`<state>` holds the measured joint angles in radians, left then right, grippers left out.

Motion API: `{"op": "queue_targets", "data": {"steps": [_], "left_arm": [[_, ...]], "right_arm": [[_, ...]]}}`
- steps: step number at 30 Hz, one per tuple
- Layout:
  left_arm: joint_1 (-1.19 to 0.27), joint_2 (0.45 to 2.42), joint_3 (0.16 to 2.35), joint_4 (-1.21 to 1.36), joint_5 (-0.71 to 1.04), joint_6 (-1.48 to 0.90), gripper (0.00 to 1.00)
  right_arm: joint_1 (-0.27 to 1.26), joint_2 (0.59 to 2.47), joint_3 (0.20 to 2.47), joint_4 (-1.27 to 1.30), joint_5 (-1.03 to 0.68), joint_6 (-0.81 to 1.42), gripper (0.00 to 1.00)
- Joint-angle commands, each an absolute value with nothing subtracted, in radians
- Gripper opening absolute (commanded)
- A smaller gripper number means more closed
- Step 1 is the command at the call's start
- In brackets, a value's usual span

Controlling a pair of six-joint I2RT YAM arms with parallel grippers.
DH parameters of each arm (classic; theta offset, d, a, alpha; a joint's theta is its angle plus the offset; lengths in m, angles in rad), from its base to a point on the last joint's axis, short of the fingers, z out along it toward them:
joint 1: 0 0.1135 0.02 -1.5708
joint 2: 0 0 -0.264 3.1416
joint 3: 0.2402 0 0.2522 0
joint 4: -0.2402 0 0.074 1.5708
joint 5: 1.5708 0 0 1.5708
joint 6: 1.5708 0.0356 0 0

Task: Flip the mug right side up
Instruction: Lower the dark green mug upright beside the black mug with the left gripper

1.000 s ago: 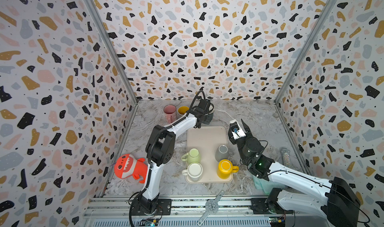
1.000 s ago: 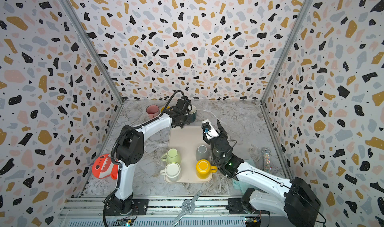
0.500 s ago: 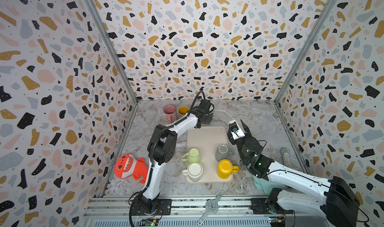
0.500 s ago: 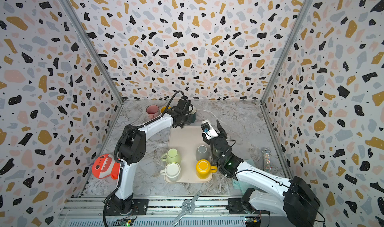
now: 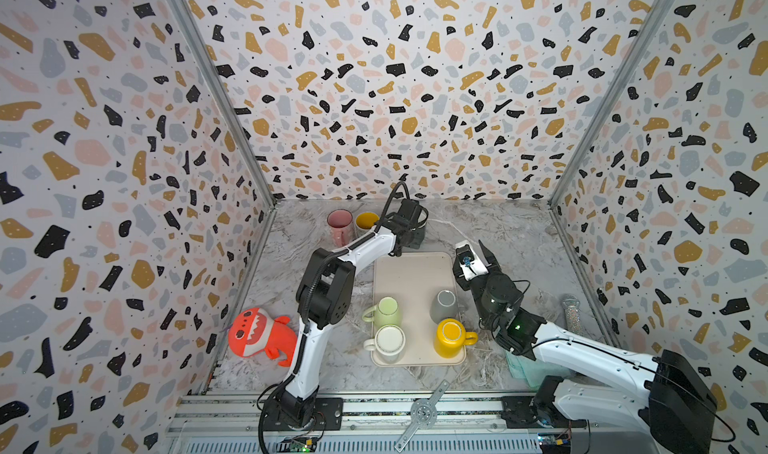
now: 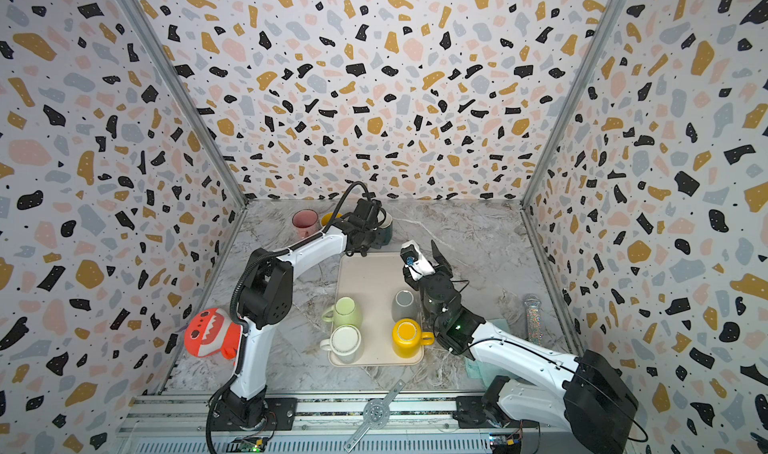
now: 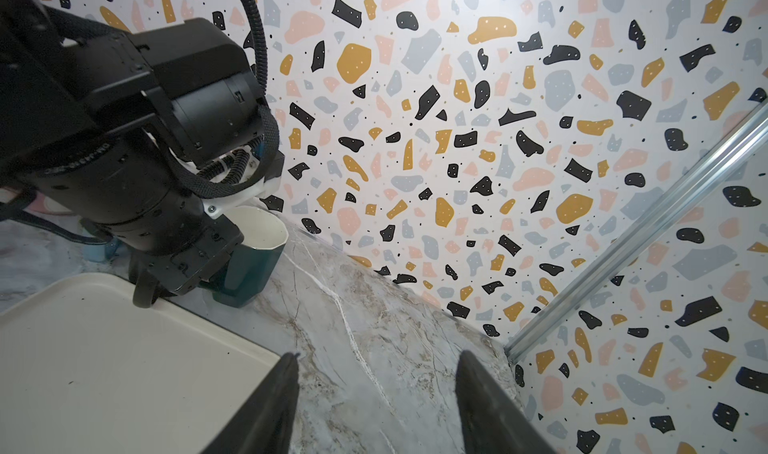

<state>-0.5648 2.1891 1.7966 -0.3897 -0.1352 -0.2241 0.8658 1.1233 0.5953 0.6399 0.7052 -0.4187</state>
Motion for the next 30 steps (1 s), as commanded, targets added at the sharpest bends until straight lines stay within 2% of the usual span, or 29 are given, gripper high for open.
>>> {"op": "queue_targets", "data": {"steps": [1,9,30], "left_arm": [[-0.558,2.171,1.839,-0.36,-0.134,-0.238,0.0],[-0.558,2.151,1.805,-0.352,-0.133,-0.242,0.01],[-0.558,2.09,1.734,-0.337,-0.126,-0.256,0.34]], "right_arm": [[0.862,1.122,0.626,0.634,0.7,-0.399,0.62],[0.862,1.125,0.629,0.624,0.696,-0.387,0.62],[0.863,1.122,0.63,0.603,0.689,-0.353,0.62]]}}
